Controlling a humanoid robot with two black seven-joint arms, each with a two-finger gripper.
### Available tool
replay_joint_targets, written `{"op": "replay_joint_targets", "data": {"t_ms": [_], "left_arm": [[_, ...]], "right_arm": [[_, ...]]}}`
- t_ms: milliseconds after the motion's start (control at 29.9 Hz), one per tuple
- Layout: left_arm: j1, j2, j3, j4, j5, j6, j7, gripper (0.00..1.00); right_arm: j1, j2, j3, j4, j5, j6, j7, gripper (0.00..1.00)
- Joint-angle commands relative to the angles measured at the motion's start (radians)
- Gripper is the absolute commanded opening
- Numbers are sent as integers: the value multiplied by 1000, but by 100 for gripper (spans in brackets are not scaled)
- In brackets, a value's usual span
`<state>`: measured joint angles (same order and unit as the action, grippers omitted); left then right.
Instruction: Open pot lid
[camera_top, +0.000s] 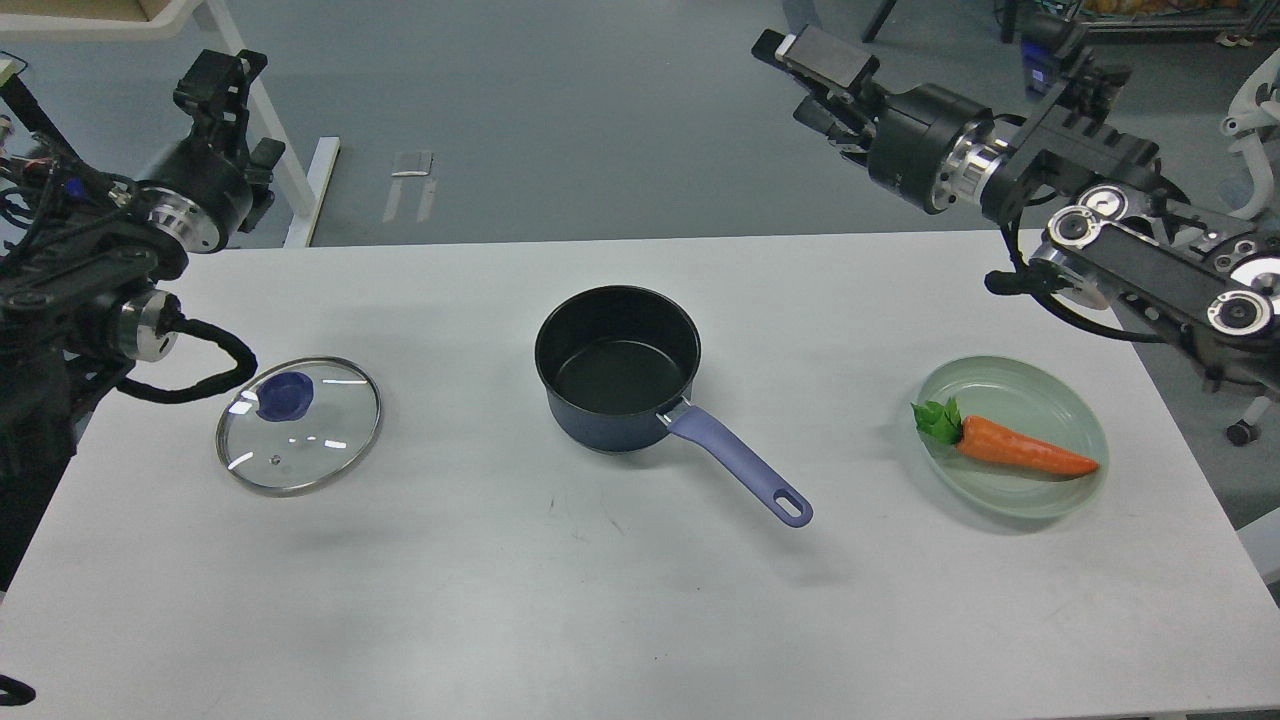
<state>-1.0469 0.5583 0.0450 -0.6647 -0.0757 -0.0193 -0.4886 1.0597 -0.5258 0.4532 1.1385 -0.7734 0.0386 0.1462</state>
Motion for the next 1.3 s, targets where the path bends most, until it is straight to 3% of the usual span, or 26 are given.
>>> {"op": "replay_joint_targets", "data": {"t_ms": [0,334,535,903,1270], "left_arm": [[31,-37,-36,8,-104,-22,0,99],[134,-159,-260,19,-142,-97,0,99],[165,-207,-307,20,-144,-140,0,99],[165,-262,-386,68,-188,-151,0,99],[157,-256,-392,68,-196,-146,0,99]], "right_arm": [[-69,32,105,-66,84,-2,1,100],[-118,93,148,-333,656,-2,13,100],[-141,162,238,-465,891,14,38,100],[-260,300,533,-530,918,79,24,100],[-257,306,529,-525,921,79,30,100]]}}
